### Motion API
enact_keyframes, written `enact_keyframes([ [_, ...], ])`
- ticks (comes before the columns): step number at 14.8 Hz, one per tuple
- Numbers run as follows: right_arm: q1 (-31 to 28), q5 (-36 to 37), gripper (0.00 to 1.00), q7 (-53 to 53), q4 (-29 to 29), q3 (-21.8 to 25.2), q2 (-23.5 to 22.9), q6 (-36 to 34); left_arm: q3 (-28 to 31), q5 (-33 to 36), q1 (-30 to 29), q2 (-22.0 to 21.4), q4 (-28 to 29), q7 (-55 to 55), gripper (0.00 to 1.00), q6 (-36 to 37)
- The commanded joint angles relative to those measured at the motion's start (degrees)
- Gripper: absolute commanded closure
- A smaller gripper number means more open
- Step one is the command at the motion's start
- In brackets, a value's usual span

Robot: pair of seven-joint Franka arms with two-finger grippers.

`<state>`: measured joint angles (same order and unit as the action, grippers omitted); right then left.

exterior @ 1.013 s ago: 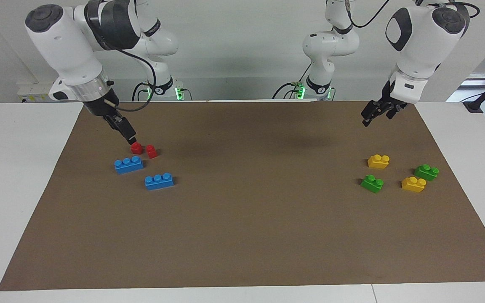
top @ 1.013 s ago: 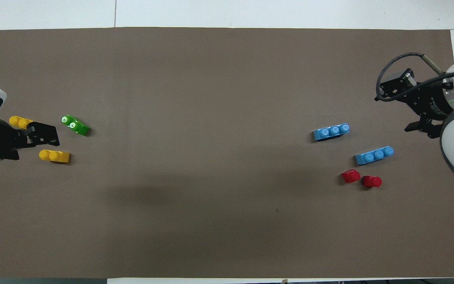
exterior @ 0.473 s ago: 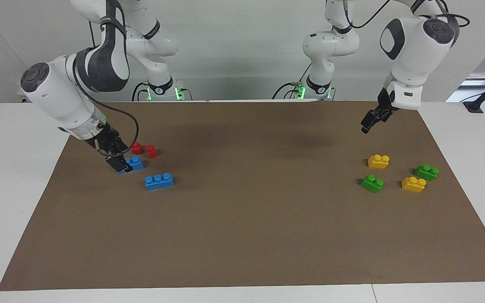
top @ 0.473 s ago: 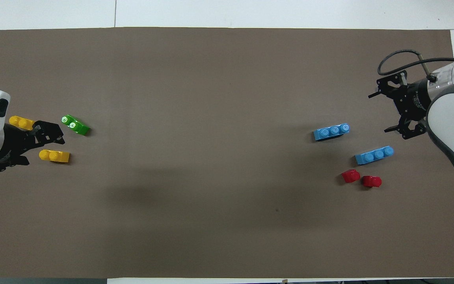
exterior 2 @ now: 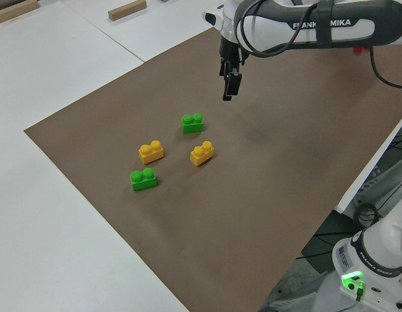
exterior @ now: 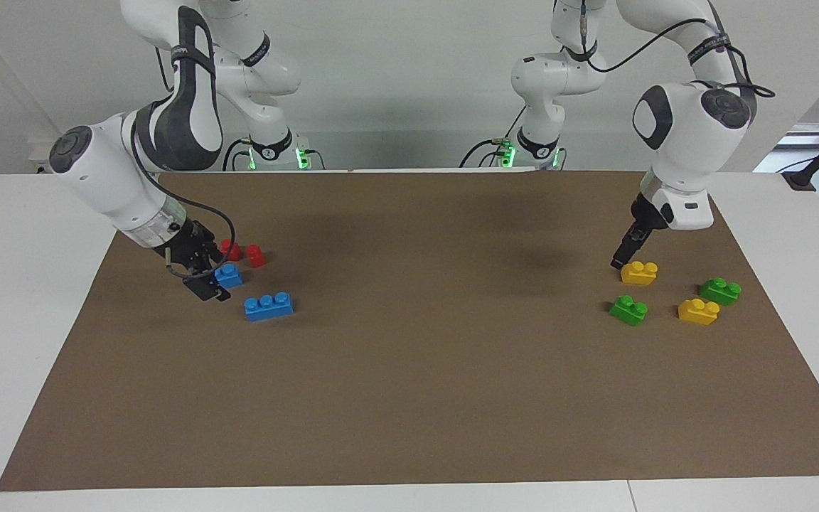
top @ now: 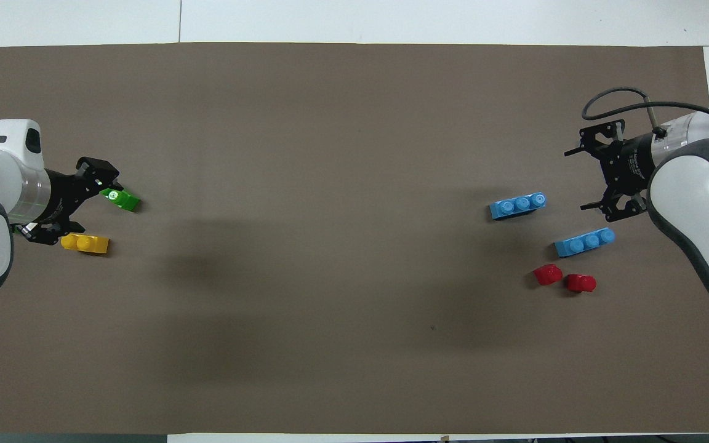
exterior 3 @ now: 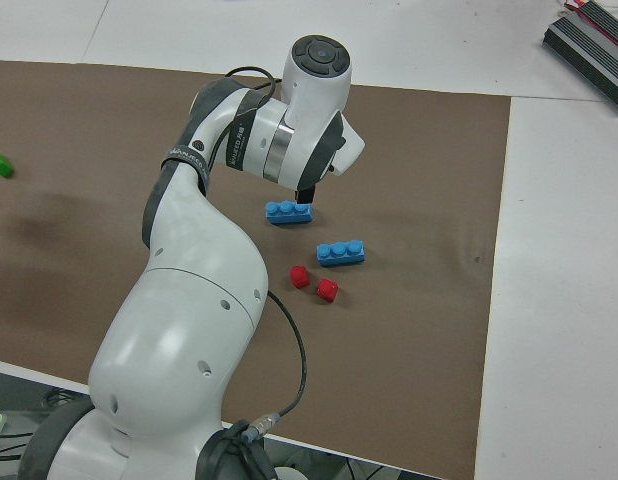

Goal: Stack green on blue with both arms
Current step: 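Reach the left gripper to the green brick while the right gripper reaches the blue brick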

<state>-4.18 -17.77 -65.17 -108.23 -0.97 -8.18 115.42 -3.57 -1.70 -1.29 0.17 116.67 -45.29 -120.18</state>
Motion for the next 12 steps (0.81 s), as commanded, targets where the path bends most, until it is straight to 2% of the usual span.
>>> enact_keyframes([
  [1, -0.75, -1.39, 0.00, -2.51, -2.94, -0.61, 1.06, 3.04, -0.12, -1.20, -1.52, 2.55, -0.22, -0.59, 0.00, -3.99],
  [6, 0.22, -1.30, 0.00, -0.58, -7.77, -0.70, 1.23, 8.14, -0.03, -1.11, -2.75, 7.38, -1.71, 0.11, 0.00, -7.34],
  [12, 1.98, -1.30, 0.00, 1.18, -12.43, -0.70, 0.71, 14.99, -0.03, -1.20, -4.07, 10.02, -2.67, -0.06, 0.00, -12.00],
])
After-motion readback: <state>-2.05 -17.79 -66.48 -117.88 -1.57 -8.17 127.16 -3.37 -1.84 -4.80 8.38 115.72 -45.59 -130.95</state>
